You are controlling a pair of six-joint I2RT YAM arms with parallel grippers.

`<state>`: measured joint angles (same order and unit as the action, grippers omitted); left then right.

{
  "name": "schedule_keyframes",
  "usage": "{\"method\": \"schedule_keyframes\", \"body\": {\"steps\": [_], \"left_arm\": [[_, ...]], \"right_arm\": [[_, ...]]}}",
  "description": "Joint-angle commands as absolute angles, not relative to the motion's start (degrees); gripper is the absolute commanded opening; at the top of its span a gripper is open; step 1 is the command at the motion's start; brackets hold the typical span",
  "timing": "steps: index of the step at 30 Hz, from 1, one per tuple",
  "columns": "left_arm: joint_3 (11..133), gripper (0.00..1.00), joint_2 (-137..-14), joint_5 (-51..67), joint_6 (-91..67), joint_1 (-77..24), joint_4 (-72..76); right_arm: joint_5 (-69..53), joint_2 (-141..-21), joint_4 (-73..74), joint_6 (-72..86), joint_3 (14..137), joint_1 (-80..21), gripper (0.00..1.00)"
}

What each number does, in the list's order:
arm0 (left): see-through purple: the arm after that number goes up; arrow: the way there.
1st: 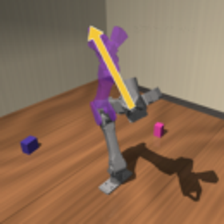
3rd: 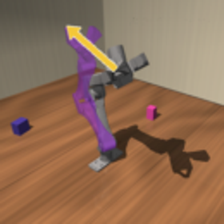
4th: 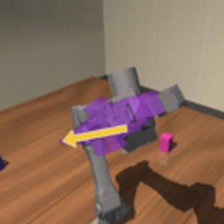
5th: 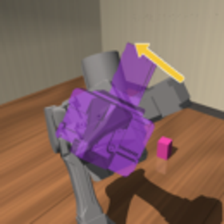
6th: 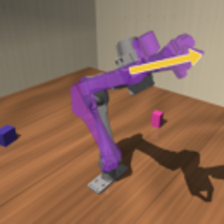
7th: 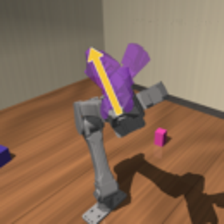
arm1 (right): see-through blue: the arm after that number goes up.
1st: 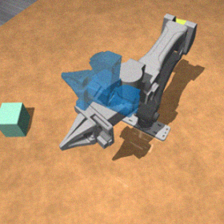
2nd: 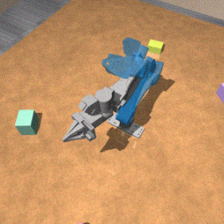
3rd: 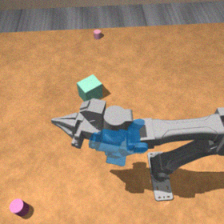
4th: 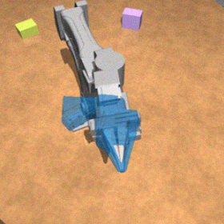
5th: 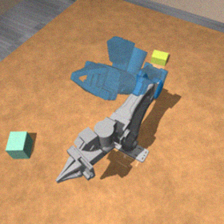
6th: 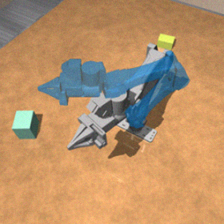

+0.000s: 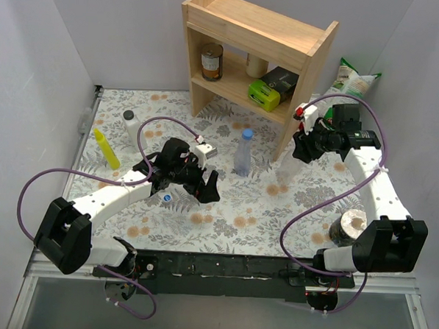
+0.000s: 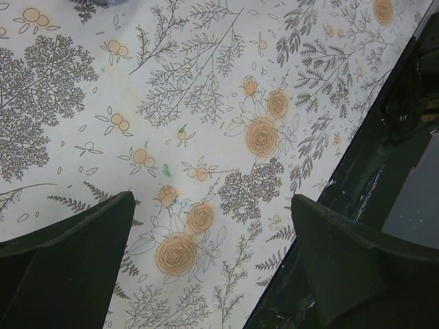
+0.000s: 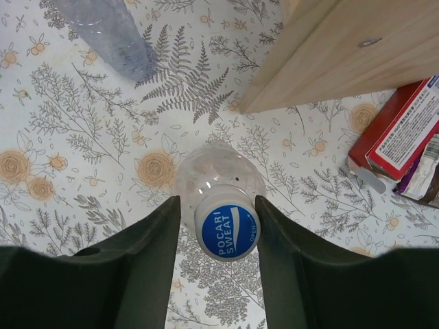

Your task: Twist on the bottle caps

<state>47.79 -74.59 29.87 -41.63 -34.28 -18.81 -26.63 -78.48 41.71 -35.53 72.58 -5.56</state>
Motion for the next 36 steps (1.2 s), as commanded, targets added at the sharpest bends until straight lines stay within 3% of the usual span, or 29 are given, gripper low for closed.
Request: {"method": "schedule_keyframes", "body": {"steps": [1,10,13,17,23,30,36], "left_arm": [[48.4,0.98,-74.5,31.3,-41.4,-33.8,-17.8],[48.1,0.98,-74.7,32.0,-41.1,-33.7,-17.1],[48.3,0.98,-74.5,32.4,-40.3,-33.6,-17.1],[50.6,0.98,-74.4,33.1,-34.0,-33.6,-17.7],[68.6,0.98,-79.9,28.6,-25.1,-32.6,-16.1],[91.6,0.98,-87.3,15.2,-27.7,-19.5,-9.4],[88.5,0.98,-81.1,5.9,-28.0,-7.2,-9.8]], "right_arm": [[-25.9,-78.8,40.7,-33.8,72.9,-5.2,0.56],[-27.2,-78.5,40.8,-33.8,73.3,-5.2,0.66],[-27.5,-77.7,41.5,-33.8,74.8,-5.2,0.84],[-25.9,-74.9,43.4,-32.2,79.5,-5.3,0.91],[-30.1,-70.1,31.6,-27.4,84.7,-8.1,0.93],[-29.8,-76.0,10.8,-23.8,85.6,-27.4,0.86],[-30.8,-82.8,-5.3,-18.3,81.0,-38.6,0.9]]}}
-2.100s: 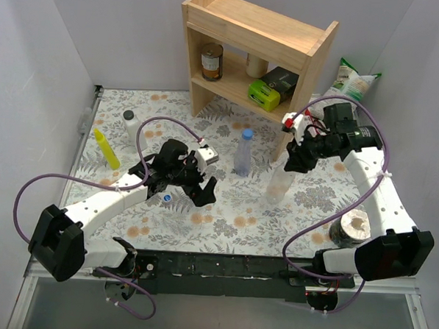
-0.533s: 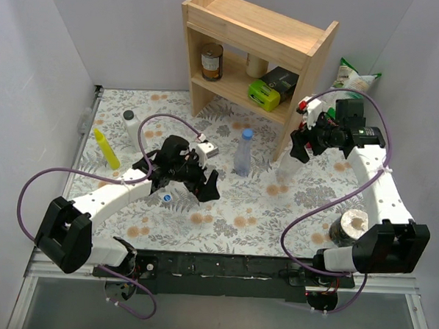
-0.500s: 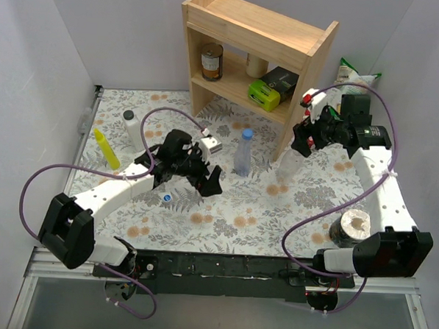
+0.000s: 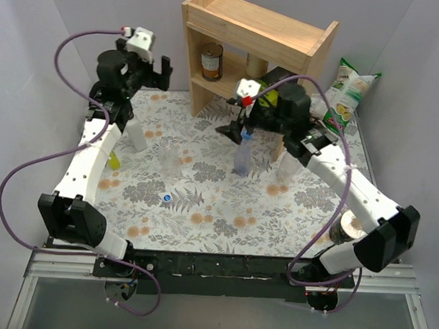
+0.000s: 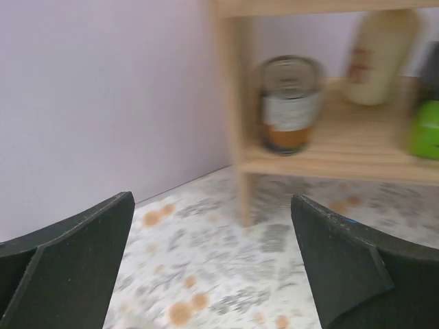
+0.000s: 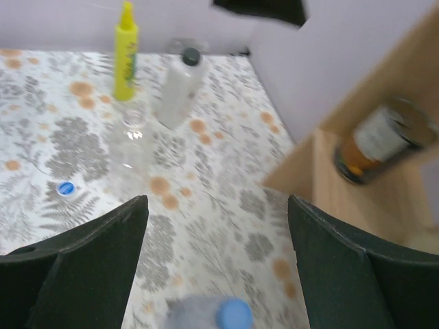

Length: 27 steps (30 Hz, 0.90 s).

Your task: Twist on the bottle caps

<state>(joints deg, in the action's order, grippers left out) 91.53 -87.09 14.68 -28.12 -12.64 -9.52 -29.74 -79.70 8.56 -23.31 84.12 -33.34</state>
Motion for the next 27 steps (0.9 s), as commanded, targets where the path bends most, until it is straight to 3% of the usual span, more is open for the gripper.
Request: {"method": "schedule_keyframes", "body": {"steps": [1,5,10,18,27], "left_arm": [[85.9,0.98,-78.3,4.1,-28.6,-4.7,-10.0],[81.6,0.98,-72.4,3.3,-33.9,-0.1,-14.7],[76.1,0.98,-65.3,10.1,-38.5,9.4,-19.9],[73.9,0.98,-60.7,12.0,-35.7,11.7,-28.1],[70.7,0.98,-57.5,14.0,-36.1,11.9,-29.9]], "right_arm": [[-30.5,-84.0,-7.3,-17.6,78.8,-39.6,0.91],[-28.5,-88.4,-18.7,-14.3,76.7,-43.6,0.92],[-30.3,-97.8,-25.5,-10.0,80.1,-46.5,0.92],[-28.4,-110.7,-26.0,-8.8,93.1,-51.1,0.92],[-26.2,-119.0,-26.3,-8.7,97.3,-52.0,0.89]]}}
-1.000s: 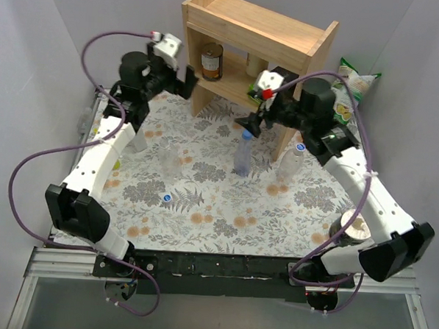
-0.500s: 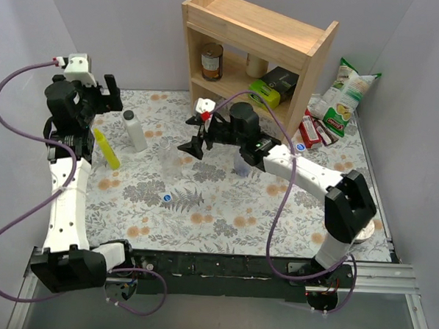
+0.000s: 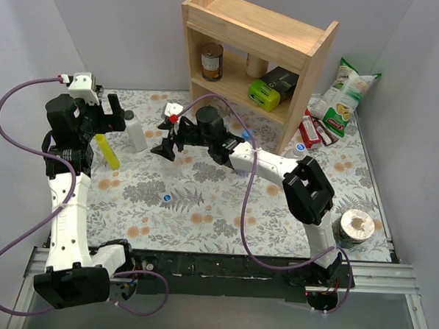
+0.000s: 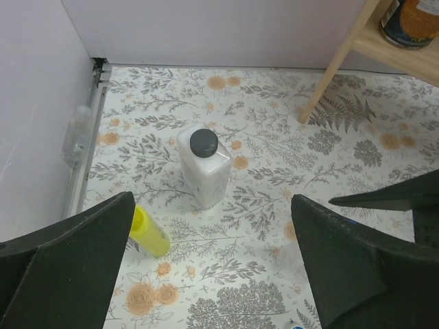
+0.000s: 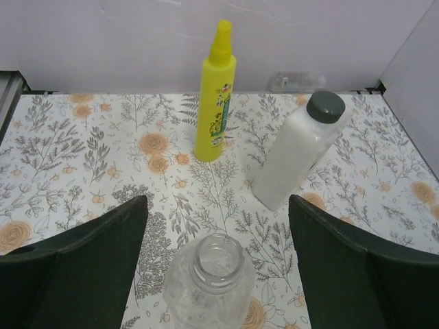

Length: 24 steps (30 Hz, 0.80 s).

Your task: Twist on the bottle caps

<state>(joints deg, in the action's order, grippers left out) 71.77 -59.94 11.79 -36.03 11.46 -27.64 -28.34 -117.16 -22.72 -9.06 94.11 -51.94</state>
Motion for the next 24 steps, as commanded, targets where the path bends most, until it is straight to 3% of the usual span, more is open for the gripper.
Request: {"method": "schedule_keyframes", "body": {"steps": [1,4,7,11,14,19,20,24], "left_arm": [[70.1,0.98,-57.2,14.1,-36.1,11.9,-30.0],[69.8,0.98,-56.8,15.2,-36.2,11.8,-30.1],[69.3,0.98,-57.0,16.3,-36.6,11.9,-29.4],[68.6,0.98,-57.3,19.8,-35.6,11.8,-28.5],[67.9,0.98,-57.6,27.4,-30.2,11.8,-28.6],[64.1,0.98,-56.4,43.5,-23.7,11.5,-29.8],[63.0,0.98,-56.1,45.9,-22.4,11.1,-29.7],[59.4,0.98,-55.7,50.2,-20.2,5.4,-26.9]], "right_arm": [[-25.8,-119.7,-26.1,-8.8,97.3,-52.0,0.89],[-25.2,-120.1,-26.3,-8.9,96.5,-52.0,0.83],[-26.5,-119.7,-26.7,-8.9,95.4,-51.9,0.66],[-31.2,-118.8,-25.6,-8.0,95.2,-51.7,0.33],[-32.7,-115.8,-21.2,-8.3,94.9,-51.2,0.19],[-32.7,-106.5,-15.7,-5.6,96.6,-48.5,0.1],[-33.0,-105.7,-15.6,-3.1,97.0,-47.3,0.02],[-33.2,-100.8,-18.2,2.7,95.4,-45.5,0.01]]}}
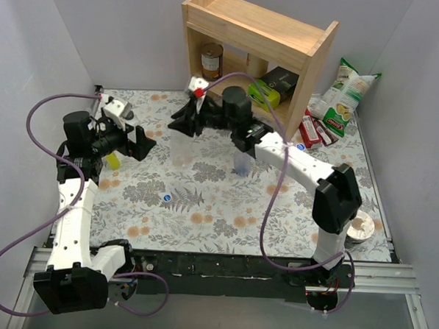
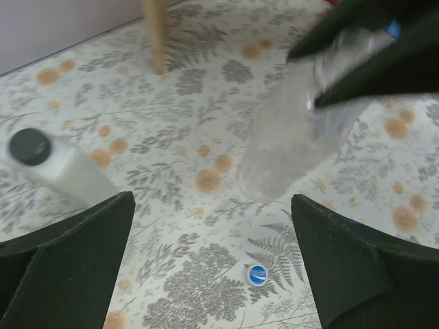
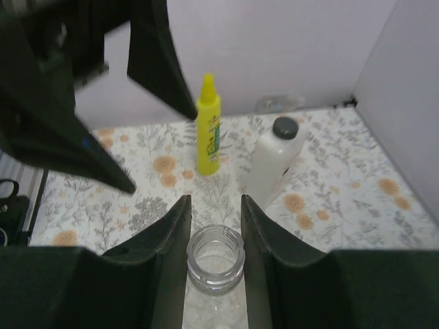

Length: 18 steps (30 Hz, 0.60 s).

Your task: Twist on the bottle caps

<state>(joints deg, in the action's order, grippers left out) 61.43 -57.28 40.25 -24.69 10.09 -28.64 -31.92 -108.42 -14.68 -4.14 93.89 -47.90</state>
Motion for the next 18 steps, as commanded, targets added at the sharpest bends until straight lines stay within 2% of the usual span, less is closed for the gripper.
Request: {"method": "schedule_keyframes", "body": {"steps": [1,3,6,15,18], "left_arm": [[59.2,0.98,-56.1,49.0,-20.3,3.6,-26.2],[59.5,0.98,-57.7,47.6,-20.6,-2.5,-25.6],[59.1,0.98,-59.2,46.6,-22.2,-6.7,-22.5],[58.5,0.98,-62.7,46.8,-21.0,-9.4,-19.7],[58.4,0.91,-63.0,47.5,-20.1,-10.7,-20.0]], "right_arm": [[-33.4,-100.1,-18.6,3.5,94.3,-45.4,0.01],[-34.3,-98.6,-20.5,5.1,93.5,-45.4,0.01],[-35.2,-98.0,-22.5,7.6,93.3,-45.4,0.01],[-37.0,-95.9,-25.1,10.6,93.1,-45.4,0.01],[-37.6,-95.2,-24.9,10.5,92.7,-45.5,0.01]]}}
